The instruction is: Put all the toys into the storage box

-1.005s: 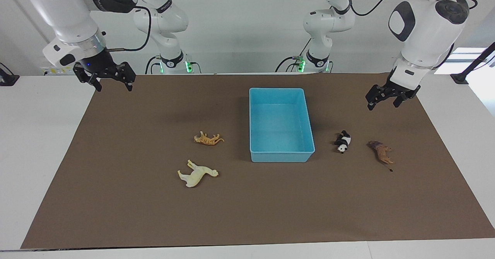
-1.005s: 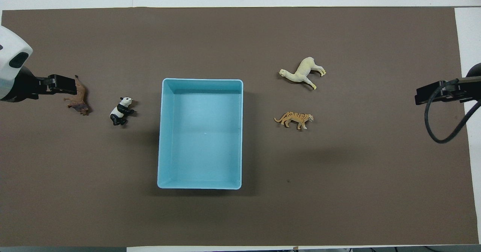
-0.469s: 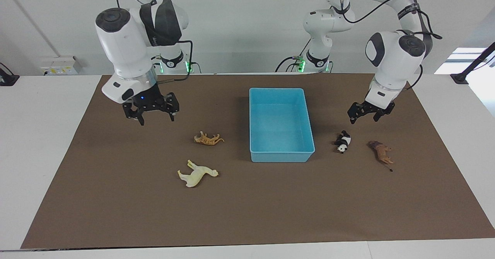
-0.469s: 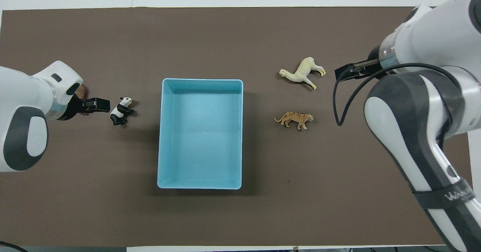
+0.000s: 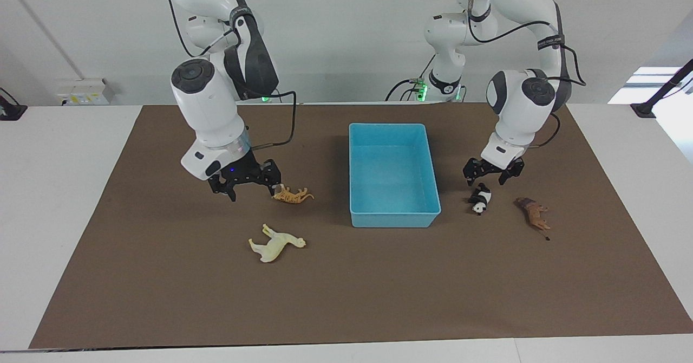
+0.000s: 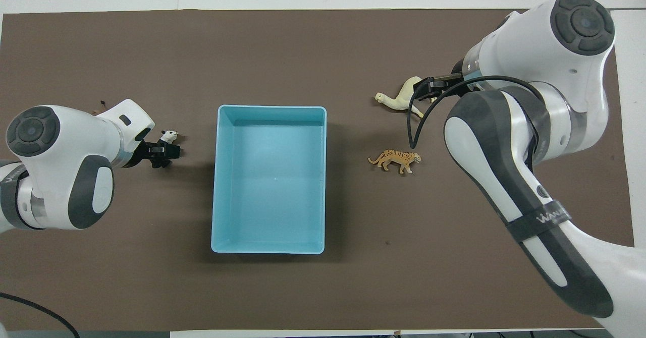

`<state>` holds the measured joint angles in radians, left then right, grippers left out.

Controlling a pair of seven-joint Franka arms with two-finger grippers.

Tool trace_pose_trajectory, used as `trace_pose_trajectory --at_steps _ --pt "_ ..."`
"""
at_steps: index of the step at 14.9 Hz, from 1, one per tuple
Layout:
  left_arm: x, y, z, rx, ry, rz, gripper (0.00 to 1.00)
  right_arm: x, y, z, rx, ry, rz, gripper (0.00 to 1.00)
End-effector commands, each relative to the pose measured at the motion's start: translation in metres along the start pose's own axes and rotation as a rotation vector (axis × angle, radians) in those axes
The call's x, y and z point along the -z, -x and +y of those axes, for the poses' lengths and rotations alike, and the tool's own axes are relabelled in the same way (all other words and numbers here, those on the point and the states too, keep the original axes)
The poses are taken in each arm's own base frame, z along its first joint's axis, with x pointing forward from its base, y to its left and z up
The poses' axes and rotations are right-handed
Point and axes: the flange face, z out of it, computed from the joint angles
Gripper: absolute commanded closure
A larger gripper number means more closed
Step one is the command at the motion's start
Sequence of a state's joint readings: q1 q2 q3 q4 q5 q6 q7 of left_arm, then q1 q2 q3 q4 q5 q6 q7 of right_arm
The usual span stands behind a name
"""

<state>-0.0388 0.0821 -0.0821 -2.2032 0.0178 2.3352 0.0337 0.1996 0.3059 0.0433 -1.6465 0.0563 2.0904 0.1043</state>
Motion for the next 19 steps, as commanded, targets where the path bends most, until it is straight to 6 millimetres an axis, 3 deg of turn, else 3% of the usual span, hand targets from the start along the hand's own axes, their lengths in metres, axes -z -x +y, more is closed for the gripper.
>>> trace_pose_trajectory --at_steps 1,2,5,8,10,11,12,14,15,16,19 --pt "-0.003 0.004 -0.018 -0.115 -0.006 0.018 0.02 -0.006 -0.008 -0.013 0.046 -0.019 0.028 0.00" --pt "-0.010 0.002 -0.019 -0.120 -0.005 0.017 0.02 -0.013 -0.005 -0.019 0.018 -0.026 0.014 0.00" --pt "-0.030 -0.005 -0.012 -0.129 -0.003 0.042 0.02 -0.033 0.016 -0.060 -0.300 -0.022 -0.044 0.00" --pt "-0.053 -0.006 -0.005 -0.141 0.005 0.022 0.02 -0.051 0.027 -0.064 -0.601 -0.030 -0.094 0.00" --pt "-0.057 -0.005 -0.002 -0.148 0.006 0.014 0.02 -0.056 0.032 -0.070 -0.839 -0.050 -0.123 0.00" --pt "-0.057 -0.006 -0.003 -0.146 0.006 0.013 0.06 -0.059 0.032 -0.061 -0.958 -0.051 -0.143 0.00" --pt "-0.056 -0.006 -0.004 -0.140 0.007 0.008 0.25 -0.063 0.034 -0.053 -1.068 -0.063 -0.170 0.00" --pt "-0.052 -0.008 -0.006 -0.131 0.008 -0.009 0.77 -0.068 0.037 -0.029 -1.279 -0.090 -0.218 0.00" --pt "-0.050 -0.010 -0.007 -0.129 0.010 -0.025 0.90 -0.073 0.043 -0.025 -1.338 -0.096 -0.244 0.00" --pt "-0.046 -0.013 -0.010 -0.120 0.013 -0.036 1.00 -0.079 0.053 -0.026 -1.408 -0.124 -0.264 0.00" --pt "-0.032 -0.017 -0.013 -0.098 0.014 -0.058 1.00 -0.106 0.087 -0.012 -1.505 -0.134 -0.253 0.00"
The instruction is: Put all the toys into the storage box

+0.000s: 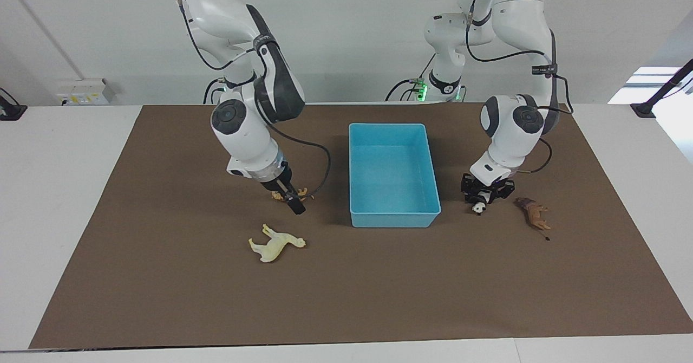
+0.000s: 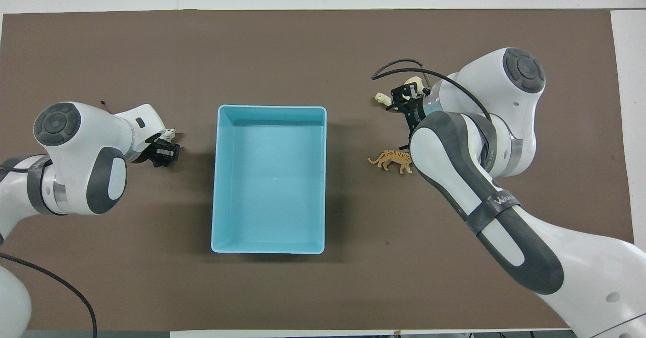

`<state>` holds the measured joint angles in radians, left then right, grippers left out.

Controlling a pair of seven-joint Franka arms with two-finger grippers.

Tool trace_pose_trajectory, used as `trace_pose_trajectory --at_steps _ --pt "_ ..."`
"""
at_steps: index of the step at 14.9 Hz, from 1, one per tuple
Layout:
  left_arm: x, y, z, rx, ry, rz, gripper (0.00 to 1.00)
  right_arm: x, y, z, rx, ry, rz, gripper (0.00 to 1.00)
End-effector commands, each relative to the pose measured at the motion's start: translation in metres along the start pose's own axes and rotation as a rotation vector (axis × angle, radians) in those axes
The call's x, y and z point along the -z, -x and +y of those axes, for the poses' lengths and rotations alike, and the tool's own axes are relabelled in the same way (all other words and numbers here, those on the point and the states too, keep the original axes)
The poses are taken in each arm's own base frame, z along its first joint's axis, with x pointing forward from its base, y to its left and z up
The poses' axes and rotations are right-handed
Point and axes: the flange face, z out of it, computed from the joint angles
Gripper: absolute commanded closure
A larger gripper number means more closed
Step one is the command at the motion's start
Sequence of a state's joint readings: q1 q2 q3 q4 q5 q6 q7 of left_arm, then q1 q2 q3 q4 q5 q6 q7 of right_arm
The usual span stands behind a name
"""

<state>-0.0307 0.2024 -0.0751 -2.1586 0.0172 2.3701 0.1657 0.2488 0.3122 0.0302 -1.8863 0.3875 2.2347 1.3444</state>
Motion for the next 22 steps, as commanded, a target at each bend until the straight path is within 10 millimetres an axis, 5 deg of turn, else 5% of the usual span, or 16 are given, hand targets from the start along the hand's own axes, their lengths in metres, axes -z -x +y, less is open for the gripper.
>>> trace_pose_trajectory --at_steps 1,6,9,12,15,17,20,21,22 --pt "0.022 -0.004 -0.006 0.028 0.010 -0.025 1.00 -0.013 -0.004 0.039 -0.092 -0.027 -0.018 0.00" --pt "0.139 -0.037 0.008 0.178 0.080 -0.083 1.00 -0.028 -0.002 0.058 -0.122 -0.004 -0.043 0.00" --pt "0.177 -0.047 0.069 0.287 0.154 -0.083 1.00 -0.034 -0.010 0.066 -0.135 -0.035 -0.040 0.00" --pt "0.173 -0.045 0.150 0.383 0.148 -0.077 1.00 -0.038 -0.018 0.076 -0.127 -0.034 -0.034 0.00" --pt "0.157 -0.024 0.198 0.385 0.144 -0.042 1.00 -0.047 -0.025 0.089 -0.120 -0.063 -0.027 0.00" --pt "0.141 -0.010 0.210 0.385 0.142 -0.020 1.00 -0.050 -0.028 0.090 -0.108 -0.066 -0.031 0.00" --pt "0.129 0.004 0.210 0.377 0.128 -0.043 0.87 -0.057 -0.025 0.090 -0.087 -0.075 -0.020 0.05" --pt "0.130 0.005 0.210 0.378 0.129 -0.040 0.80 -0.059 -0.026 0.092 -0.087 -0.074 -0.016 0.10" --pt "0.130 0.005 0.212 0.377 0.129 -0.040 0.58 -0.059 -0.027 0.093 -0.083 -0.077 -0.014 0.21"
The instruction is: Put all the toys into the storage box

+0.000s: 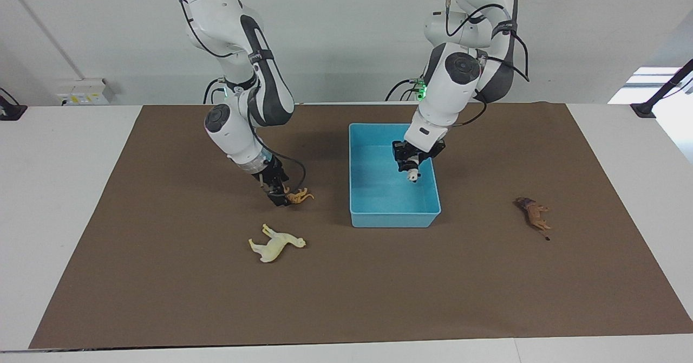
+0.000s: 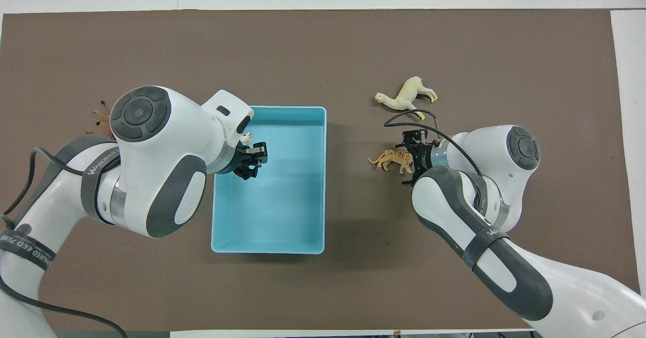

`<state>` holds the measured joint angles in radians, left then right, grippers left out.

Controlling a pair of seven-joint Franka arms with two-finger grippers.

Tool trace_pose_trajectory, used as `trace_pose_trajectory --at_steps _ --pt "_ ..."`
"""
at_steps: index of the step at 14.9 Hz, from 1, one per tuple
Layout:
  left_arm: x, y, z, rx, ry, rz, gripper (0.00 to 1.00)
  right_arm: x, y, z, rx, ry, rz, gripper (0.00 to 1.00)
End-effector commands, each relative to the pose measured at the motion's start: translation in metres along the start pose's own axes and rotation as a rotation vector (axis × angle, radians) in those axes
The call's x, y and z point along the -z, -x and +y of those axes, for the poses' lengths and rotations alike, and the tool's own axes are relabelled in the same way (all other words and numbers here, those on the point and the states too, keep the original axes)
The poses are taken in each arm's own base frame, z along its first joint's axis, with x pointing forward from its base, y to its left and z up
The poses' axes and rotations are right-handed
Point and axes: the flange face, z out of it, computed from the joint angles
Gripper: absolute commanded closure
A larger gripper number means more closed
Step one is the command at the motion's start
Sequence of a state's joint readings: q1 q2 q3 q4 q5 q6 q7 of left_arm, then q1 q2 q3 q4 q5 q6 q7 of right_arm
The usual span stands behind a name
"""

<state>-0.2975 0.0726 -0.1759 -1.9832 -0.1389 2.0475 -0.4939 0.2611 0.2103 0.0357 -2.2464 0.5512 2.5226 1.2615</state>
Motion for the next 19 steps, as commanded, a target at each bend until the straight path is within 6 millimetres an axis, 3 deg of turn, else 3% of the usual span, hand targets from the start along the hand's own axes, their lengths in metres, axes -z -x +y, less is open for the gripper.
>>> trace_pose_trajectory --at_steps 1,2,4,5,8,10,12,14,17,18,19 --pt "0.007 0.013 -0.001 0.003 0.010 0.020 0.24 0.000 -0.001 0.008 0.034 -0.020 -0.003 0.37" --pt "0.007 0.017 0.006 -0.002 0.010 0.020 0.03 0.000 -0.001 0.008 0.045 -0.020 -0.003 0.49" --pt "0.008 0.018 0.008 0.042 0.013 0.023 0.00 -0.001 0.001 0.009 0.084 -0.018 -0.003 0.75" --pt "0.007 0.019 0.010 0.051 0.013 0.023 0.00 -0.002 0.004 0.009 0.111 -0.016 -0.003 0.98" --pt "0.006 0.025 0.018 0.064 0.012 0.020 0.00 0.006 0.008 -0.001 0.123 -0.028 -0.012 1.00" --pt "0.010 0.021 0.009 0.079 0.006 0.012 0.00 0.035 0.005 -0.020 0.132 -0.007 -0.048 1.00" --pt "0.022 0.011 -0.015 0.124 0.001 0.017 0.00 0.085 -0.036 -0.039 0.166 0.018 -0.052 1.00" --pt "0.036 -0.010 -0.056 0.202 0.002 0.024 0.00 0.126 -0.083 -0.045 0.376 0.086 -0.011 1.00" --pt "0.044 -0.039 -0.129 0.289 -0.037 0.043 0.00 0.170 -0.148 -0.029 0.664 0.166 0.054 1.00" --pt "0.046 -0.044 -0.142 0.226 -0.071 0.068 0.00 0.179 -0.171 -0.022 0.788 0.195 0.079 1.00" --pt "0.049 -0.055 -0.174 0.154 -0.092 0.085 0.00 0.186 -0.190 -0.017 0.918 0.211 0.092 1.00"
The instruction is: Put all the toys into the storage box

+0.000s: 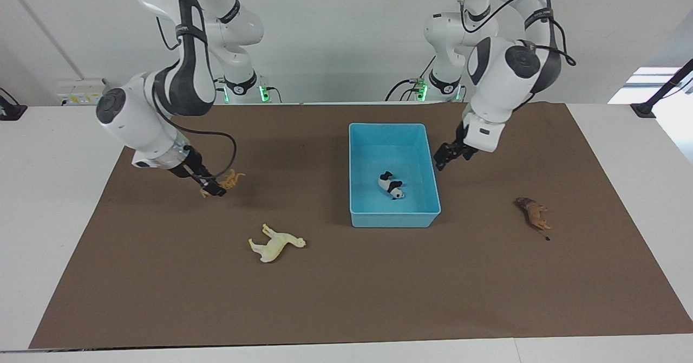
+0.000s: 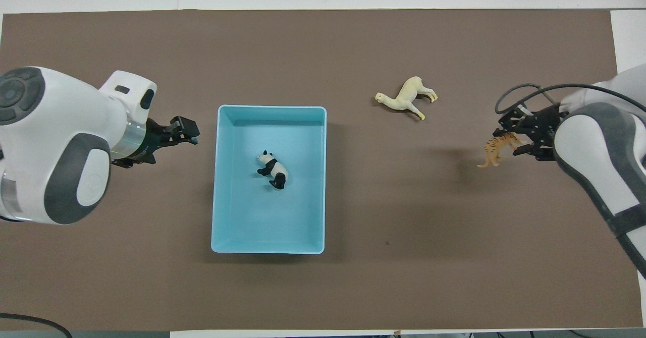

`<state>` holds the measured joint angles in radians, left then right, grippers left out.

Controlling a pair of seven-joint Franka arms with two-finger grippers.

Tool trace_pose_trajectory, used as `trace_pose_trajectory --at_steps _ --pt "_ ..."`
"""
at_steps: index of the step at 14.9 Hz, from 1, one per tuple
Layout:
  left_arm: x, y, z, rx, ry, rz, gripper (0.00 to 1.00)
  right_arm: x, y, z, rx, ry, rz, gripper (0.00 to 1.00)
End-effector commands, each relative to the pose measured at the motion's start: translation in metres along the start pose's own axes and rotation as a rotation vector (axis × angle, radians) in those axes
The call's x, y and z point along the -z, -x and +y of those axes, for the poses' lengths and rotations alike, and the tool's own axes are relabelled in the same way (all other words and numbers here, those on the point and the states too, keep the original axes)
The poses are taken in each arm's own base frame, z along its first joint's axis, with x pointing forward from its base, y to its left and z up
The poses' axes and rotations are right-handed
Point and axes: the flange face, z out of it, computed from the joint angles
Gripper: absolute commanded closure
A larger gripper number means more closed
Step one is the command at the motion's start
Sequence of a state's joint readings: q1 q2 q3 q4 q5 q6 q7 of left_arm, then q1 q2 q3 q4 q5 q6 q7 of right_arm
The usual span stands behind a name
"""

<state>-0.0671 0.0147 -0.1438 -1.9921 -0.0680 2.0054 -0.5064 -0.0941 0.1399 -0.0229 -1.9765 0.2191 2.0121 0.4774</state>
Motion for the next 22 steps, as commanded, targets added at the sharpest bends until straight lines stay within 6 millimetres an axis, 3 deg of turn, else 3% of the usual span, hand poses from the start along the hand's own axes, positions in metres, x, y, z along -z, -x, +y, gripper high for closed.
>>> trace_pose_trajectory --at_steps 1,3,6,7,9,10,12,15,18,22 --pt "0.005 -0.033 -0.065 -0.130 -0.037 0.045 0.00 0.007 -0.021 0.034 0.295 0.049 0.032 1.00" --pt "-0.005 -0.058 -0.109 -0.238 -0.037 0.054 0.00 0.007 -0.026 0.046 0.360 0.067 0.039 1.00" --pt "-0.033 -0.093 -0.160 -0.257 -0.059 0.103 0.00 0.006 -0.028 0.048 0.400 0.078 0.047 1.00" --pt "-0.043 -0.102 -0.168 -0.285 -0.096 0.122 0.00 0.007 -0.027 0.046 0.398 0.076 0.048 1.00" --pt "-0.060 -0.114 -0.177 -0.293 -0.110 0.157 0.00 0.023 -0.026 0.023 0.362 0.063 0.063 1.00" --pt "-0.070 -0.127 -0.190 -0.273 -0.105 0.172 0.00 0.029 -0.022 -0.002 0.339 0.058 0.057 1.00" --pt "-0.092 -0.148 -0.193 -0.265 -0.094 0.172 0.00 0.055 -0.003 -0.066 0.279 0.032 0.061 1.00" --pt "-0.108 -0.152 -0.191 -0.259 -0.084 0.170 0.00 0.067 0.039 -0.154 0.192 -0.055 0.072 1.00" --pt "-0.112 -0.153 -0.195 -0.246 -0.077 0.178 0.00 0.062 0.102 -0.234 0.073 -0.189 0.063 1.00" --pt "-0.132 -0.139 -0.197 -0.245 -0.077 0.151 0.00 0.018 0.220 -0.351 -0.151 -0.395 0.041 1.00"
